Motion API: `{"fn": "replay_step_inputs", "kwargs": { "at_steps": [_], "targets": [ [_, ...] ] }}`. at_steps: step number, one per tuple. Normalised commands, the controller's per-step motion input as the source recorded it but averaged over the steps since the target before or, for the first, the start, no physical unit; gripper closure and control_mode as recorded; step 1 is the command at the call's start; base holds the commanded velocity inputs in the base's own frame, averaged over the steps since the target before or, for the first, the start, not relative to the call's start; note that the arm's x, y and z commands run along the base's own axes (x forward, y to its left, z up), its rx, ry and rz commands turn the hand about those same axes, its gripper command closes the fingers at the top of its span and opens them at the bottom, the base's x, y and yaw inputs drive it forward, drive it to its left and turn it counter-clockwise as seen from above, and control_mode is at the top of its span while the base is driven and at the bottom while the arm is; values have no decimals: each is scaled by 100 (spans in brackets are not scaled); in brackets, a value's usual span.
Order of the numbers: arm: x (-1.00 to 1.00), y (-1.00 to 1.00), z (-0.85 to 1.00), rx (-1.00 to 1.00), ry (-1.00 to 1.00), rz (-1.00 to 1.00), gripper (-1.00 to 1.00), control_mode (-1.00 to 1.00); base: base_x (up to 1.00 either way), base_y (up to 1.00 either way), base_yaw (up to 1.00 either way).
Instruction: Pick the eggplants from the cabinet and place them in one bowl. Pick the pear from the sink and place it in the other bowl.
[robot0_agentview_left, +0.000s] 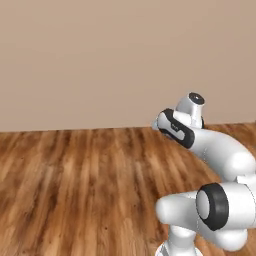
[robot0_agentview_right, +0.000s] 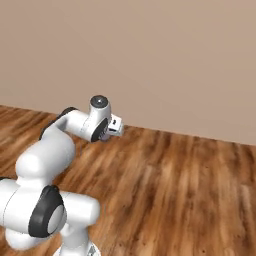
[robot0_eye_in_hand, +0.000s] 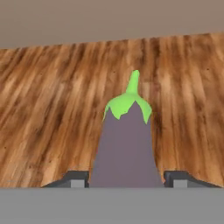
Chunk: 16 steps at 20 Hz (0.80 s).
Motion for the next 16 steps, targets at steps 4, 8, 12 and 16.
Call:
{"fn": "replay_step_inputs", "kwargs": {
  "at_steps": [4,8,12,16],
  "targets": [
    [0,0,0,0,0,0,100,100,-45,7,66],
    [0,0,0,0,0,0,100,100,-48,7,66],
    [0,0,0,0,0,0,100,100,-52,4,66],
    [0,0,0,0,0,0,100,100,-47,2,65]
  ]
}}
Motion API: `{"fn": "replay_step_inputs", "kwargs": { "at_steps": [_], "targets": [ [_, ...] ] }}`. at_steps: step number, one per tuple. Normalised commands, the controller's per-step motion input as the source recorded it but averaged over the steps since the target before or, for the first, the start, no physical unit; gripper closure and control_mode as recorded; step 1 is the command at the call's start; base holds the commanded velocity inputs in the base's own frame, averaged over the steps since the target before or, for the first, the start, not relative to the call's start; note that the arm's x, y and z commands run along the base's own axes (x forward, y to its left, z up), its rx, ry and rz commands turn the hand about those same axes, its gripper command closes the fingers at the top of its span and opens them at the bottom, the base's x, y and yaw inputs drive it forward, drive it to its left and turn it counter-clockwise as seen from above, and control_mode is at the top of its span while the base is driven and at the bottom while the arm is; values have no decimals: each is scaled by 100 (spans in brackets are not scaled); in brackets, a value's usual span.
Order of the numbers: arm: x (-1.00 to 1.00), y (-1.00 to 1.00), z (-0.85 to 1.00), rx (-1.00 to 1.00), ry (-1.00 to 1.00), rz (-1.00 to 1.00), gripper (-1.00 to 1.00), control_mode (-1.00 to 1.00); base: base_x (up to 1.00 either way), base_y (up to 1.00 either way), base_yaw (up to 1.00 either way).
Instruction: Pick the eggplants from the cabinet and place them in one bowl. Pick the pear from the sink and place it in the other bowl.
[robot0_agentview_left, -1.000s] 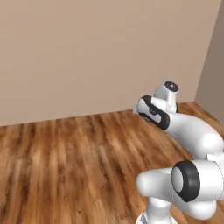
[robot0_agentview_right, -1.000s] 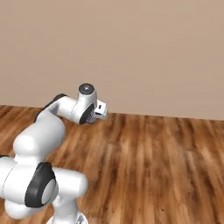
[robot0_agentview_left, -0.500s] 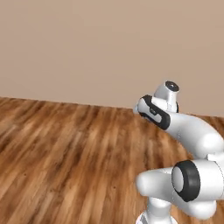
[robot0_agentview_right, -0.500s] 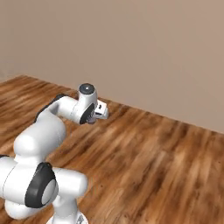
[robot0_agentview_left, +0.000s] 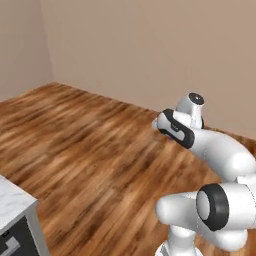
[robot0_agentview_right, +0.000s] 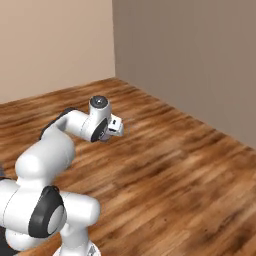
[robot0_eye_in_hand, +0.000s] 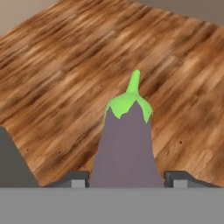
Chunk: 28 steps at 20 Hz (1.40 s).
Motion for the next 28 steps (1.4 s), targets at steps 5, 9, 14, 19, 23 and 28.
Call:
{"fn": "replay_step_inputs", "kwargs": {
  "at_steps": [5,9,14,19,23,28],
  "targets": [
    [0,0,0,0,0,0,100,100,-47,1,65],
    [0,0,0,0,0,0,100,100,-43,5,64],
    [0,0,0,0,0,0,100,100,-36,8,62],
    [0,0,0,0,0,0,100,100,-22,12,54],
    [0,0,0,0,0,0,100,100,-3,26,32],
    [0,0,0,0,0,0,100,100,0,50,8]
  ]
}}
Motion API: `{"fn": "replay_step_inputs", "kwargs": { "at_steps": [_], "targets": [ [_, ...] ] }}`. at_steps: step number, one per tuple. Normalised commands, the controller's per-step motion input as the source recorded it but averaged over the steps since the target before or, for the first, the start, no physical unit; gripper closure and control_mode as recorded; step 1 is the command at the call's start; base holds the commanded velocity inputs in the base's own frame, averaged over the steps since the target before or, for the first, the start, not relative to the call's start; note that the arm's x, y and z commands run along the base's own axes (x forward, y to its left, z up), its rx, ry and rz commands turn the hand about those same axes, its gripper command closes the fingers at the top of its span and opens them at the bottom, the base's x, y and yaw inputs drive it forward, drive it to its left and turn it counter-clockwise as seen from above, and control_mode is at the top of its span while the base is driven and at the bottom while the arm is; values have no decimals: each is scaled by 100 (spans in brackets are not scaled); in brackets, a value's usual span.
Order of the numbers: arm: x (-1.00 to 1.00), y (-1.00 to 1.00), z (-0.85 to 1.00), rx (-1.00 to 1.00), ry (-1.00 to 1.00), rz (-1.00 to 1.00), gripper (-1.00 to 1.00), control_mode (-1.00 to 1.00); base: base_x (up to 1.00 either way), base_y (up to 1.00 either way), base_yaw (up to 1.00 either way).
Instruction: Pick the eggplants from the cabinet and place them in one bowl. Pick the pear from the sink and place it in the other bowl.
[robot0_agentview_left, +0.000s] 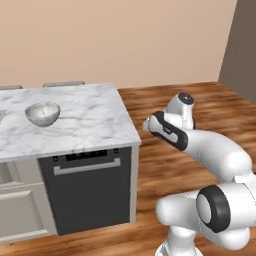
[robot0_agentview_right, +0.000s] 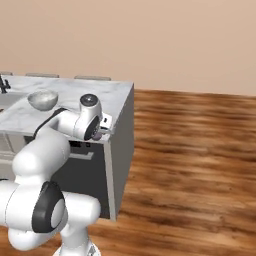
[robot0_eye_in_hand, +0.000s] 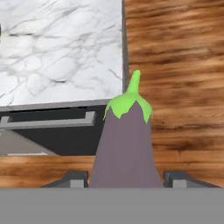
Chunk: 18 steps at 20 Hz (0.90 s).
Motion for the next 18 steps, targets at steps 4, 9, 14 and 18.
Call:
{"fn": "replay_step_inputs", "kwargs": {
  "at_steps": [4,9,14,18],
  "targets": [
    [0,0,0,0,0,0,100,100,0,64,6],
    [0,0,0,0,0,0,100,100,12,69,9],
    [0,0,0,0,0,0,100,100,35,70,10],
    [0,0,0,0,0,0,100,100,42,61,8]
  ]
}}
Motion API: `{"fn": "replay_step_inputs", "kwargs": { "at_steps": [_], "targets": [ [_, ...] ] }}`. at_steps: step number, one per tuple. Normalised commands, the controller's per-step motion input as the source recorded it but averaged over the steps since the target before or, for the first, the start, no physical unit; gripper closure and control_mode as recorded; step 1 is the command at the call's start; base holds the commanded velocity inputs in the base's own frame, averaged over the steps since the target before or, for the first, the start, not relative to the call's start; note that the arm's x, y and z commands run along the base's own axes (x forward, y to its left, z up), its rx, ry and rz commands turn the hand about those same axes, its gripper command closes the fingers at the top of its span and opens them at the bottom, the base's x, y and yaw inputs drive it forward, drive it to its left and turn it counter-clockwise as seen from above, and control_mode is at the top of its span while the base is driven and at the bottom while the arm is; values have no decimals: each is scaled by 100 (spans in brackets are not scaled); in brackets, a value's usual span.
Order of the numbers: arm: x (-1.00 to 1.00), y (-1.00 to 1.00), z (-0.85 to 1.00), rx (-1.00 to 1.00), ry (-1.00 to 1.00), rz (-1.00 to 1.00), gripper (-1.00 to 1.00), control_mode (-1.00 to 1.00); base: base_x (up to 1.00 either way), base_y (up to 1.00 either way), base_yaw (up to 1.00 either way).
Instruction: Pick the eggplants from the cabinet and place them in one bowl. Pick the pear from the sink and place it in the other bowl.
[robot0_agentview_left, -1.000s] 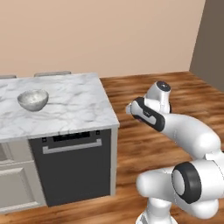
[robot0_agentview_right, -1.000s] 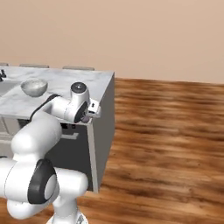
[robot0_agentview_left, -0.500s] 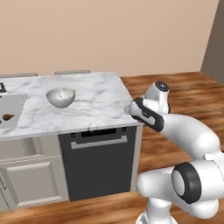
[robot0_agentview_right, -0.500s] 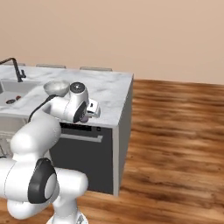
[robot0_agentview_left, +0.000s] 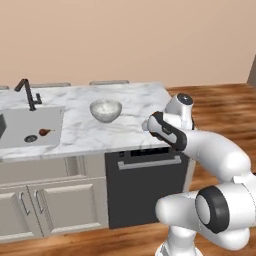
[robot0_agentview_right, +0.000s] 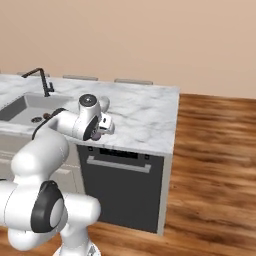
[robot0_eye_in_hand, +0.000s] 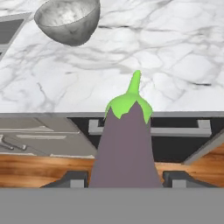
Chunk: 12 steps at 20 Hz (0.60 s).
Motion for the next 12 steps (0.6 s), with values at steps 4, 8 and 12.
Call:
{"fn": "replay_step_inputs", "kwargs": {
  "at_steps": [4,8,12],
  "targets": [
    [0,0,0,0,0,0,100,100,32,53,7],
    [0,0,0,0,0,0,100,100,38,42,5],
    [0,0,0,0,0,0,100,100,50,36,3]
  ]
}}
